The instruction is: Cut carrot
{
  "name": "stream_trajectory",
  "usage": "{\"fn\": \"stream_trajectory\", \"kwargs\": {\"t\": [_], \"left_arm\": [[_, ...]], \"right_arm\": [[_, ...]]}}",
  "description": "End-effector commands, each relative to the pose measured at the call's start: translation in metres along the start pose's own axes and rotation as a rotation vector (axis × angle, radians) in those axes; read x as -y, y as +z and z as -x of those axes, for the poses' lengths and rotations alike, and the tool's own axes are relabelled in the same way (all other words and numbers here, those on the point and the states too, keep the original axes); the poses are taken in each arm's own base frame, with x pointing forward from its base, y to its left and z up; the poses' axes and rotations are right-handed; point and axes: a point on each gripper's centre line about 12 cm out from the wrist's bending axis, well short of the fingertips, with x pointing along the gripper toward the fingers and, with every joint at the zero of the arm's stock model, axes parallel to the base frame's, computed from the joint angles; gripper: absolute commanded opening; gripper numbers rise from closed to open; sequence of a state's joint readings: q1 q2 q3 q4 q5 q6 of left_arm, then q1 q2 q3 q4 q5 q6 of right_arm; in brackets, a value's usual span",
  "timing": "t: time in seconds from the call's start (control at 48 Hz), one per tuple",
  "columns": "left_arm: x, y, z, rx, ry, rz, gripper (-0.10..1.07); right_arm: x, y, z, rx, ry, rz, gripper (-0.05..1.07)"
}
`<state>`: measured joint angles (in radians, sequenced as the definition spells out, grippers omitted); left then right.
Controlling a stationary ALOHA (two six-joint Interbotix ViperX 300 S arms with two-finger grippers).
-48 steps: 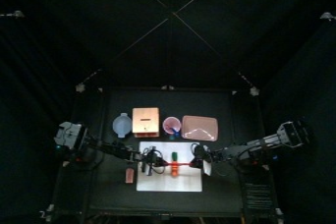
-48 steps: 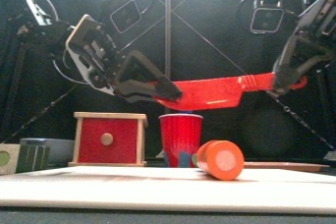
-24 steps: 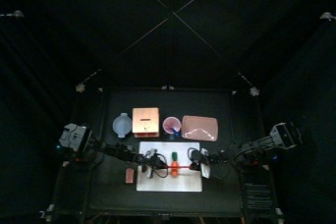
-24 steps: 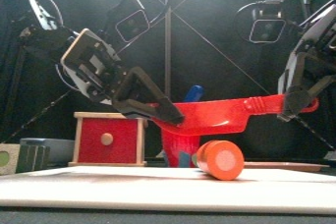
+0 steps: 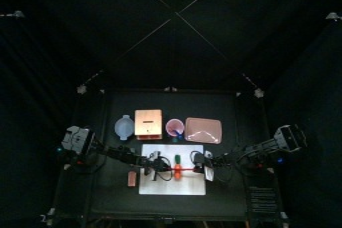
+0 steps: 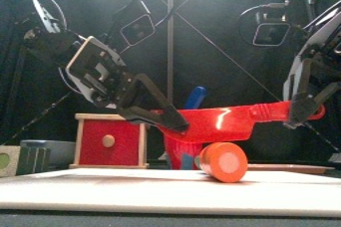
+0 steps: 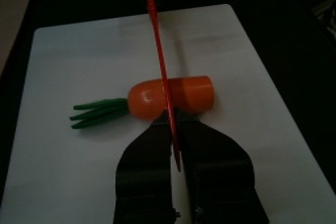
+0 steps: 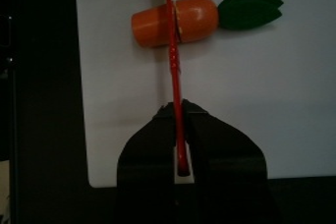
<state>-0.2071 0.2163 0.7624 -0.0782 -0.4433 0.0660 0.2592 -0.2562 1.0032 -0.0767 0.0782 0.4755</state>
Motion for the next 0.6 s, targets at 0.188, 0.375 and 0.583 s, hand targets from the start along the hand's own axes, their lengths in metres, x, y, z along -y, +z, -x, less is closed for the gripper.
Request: {"fn": "stream_trajectory", "kwargs": {"t": [0.188,0.375,0.583], "left_arm": [[0.003,-0.012,0.004,-0.056,-0.010,-0.015,0.35],[0.003,-0.014,0.004,-0.064,-0.009,-0.013,0.35],[0.003,-0.021,0.006,-0.090,-0.009,-0.014,0.35]], "right_arm": [[0.001,-0.006,-0.001,-0.034,-0.011,-0.006,0.25],[0.001,-0.007,-0.005,-0.043,-0.015,-0.006,0.25],[0.002,-0.008,-0.013,-0.068,-0.027,0.005,0.25]]}}
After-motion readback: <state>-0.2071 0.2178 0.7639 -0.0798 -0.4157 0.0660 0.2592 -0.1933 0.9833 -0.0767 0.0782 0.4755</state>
